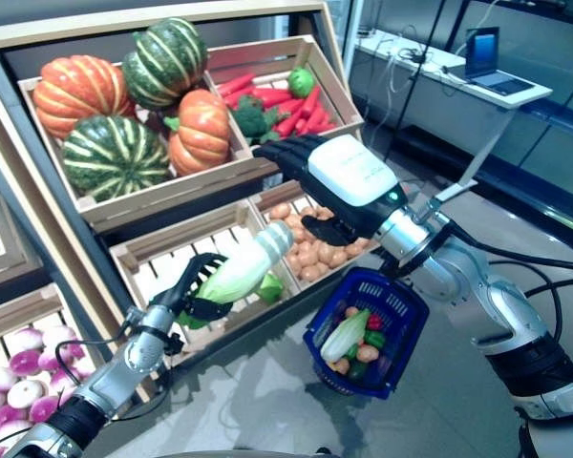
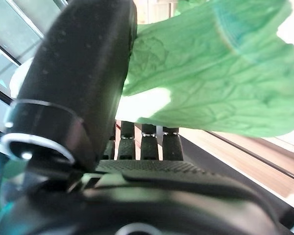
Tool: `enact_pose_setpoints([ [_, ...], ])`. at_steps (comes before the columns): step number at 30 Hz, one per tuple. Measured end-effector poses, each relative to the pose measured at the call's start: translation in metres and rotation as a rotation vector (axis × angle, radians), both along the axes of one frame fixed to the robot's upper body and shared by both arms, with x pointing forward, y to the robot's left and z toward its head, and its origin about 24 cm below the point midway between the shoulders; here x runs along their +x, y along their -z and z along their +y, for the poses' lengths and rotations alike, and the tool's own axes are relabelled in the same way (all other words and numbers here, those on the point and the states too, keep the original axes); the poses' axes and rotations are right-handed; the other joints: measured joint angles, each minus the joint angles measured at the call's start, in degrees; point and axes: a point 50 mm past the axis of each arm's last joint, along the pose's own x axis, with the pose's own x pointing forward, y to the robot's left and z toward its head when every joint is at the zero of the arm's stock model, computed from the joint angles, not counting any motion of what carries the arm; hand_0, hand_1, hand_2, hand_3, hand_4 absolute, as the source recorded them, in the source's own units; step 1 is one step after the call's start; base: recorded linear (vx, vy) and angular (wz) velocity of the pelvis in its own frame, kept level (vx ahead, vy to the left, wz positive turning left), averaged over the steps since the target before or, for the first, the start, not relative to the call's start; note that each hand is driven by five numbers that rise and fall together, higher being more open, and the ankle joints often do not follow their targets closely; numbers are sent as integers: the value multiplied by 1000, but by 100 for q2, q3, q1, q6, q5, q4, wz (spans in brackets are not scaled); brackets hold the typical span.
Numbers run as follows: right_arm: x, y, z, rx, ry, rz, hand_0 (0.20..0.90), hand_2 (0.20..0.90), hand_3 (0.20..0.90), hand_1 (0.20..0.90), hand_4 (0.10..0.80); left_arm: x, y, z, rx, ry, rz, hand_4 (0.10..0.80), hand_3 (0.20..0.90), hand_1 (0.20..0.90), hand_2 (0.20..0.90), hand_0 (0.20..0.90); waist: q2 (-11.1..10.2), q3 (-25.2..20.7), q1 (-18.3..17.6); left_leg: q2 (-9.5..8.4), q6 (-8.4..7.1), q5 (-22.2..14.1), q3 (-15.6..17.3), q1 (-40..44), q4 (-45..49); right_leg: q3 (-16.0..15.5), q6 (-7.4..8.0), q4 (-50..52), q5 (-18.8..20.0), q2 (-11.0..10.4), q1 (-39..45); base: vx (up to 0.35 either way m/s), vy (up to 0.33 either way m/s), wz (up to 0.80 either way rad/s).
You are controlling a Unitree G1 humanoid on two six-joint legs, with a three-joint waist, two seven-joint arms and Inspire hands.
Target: Put vegetables into the basket
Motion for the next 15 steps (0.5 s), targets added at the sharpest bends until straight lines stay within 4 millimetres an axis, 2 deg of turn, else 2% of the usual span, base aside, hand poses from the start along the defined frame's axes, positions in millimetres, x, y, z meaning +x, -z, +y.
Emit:
enact_pose_setpoints([
  [3, -5, -1, 17, -154, -59, 52, 900, 900, 900, 900, 800, 6, -6, -2, 1, 17, -14, 400, 300, 300, 300, 300, -19, -1, 10, -2, 1, 0, 0, 5, 0, 5, -1, 1, 9, 0, -14, 5, -1, -4],
  [7, -5, 12, 32, -317, -103, 158, 900, 900, 900, 900, 800, 12, -13, -3, 8, 34, -31, 400, 300, 300, 300, 300, -71, -4, 74, -5, 1, 0, -5, 4, 1, -15, -1, 1, 11, -2, -2, 6, -1, 1],
  [11, -6, 21, 34, -384, -101, 202, 900, 900, 900, 900, 800, 13, -14, -1, -5, 32, -19, 400, 300, 300, 300, 300, -142, 2, 145, -7, 1, 0, -7, 3, 1, -15, -1, 1, 11, -4, -2, 25, 2, 0],
  [15, -3, 22, 38, -390, -104, 211, 900, 900, 900, 900, 800, 13, -13, -1, -4, 43, -6, 400, 300, 300, 300, 300, -181, 4, 171, -7, 1, 1, -13, 3, 0, -21, -1, 1, 11, -4, 6, 8, 1, 0],
])
